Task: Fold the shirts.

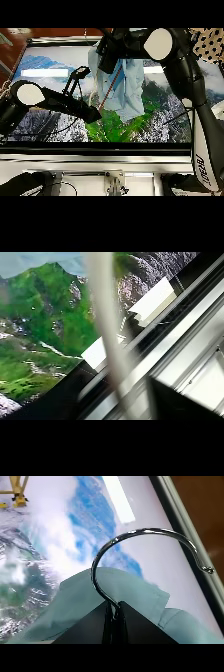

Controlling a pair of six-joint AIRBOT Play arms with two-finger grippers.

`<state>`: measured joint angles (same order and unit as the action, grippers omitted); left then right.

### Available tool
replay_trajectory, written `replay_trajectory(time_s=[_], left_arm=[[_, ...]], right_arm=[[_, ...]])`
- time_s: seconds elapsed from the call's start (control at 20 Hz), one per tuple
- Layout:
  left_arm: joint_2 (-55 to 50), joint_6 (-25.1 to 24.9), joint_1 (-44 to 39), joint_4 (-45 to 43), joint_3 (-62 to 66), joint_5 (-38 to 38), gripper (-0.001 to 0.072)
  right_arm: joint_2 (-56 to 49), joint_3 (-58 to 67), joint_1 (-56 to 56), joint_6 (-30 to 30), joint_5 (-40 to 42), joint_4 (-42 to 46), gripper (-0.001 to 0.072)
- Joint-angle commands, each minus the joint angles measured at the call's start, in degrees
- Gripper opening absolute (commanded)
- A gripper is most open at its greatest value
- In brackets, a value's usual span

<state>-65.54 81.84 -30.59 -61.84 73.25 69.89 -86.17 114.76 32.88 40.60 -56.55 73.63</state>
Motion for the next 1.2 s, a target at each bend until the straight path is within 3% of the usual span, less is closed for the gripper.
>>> replay_trajectory(time_s=[0.0,0.2,0.35,0.5,0.6,0.8,1.05,1.15], left_arm=[[1.22,-0.33,4.00,-2.56,1.57,3.89,0.0627],[6.03,-0.31,12.28,-10.45,7.19,11.93,0.0627],[10.69,1.75,19.32,-14.91,6.58,11.69,0.0625],[11.98,4.02,23.76,-13.05,-0.37,7.28,0.0625],[11.98,5.07,23.37,-6.16,-9.77,-1.49,0.0625],[11.41,1.77,14.58,12.07,-27.30,-29.49,0.0625],[2.80,1.42,-5.33,13.51,-29.09,-60.06,0.0625],[-1.97,4.20,-9.81,13.51,-27.39,-68.78,0.0624]], right_arm=[[1.77,0.04,0.13,6.99,2.71,9.77,0.0069],[2.84,0.04,0.13,15.06,2.78,16.81,0.0068],[2.84,0.04,0.15,19.21,4.00,16.94,0.0068],[2.84,0.04,0.15,23.58,6.56,18.05,0.0067],[2.84,0.04,0.15,29.18,8.41,20.94,0.0067],[2.82,0.04,0.20,38.05,8.79,27.06,0.0067],[2.82,0.04,0.20,44.28,7.30,30.67,0.0066],[2.82,0.04,0.20,44.57,6.08,31.69,0.0067]])
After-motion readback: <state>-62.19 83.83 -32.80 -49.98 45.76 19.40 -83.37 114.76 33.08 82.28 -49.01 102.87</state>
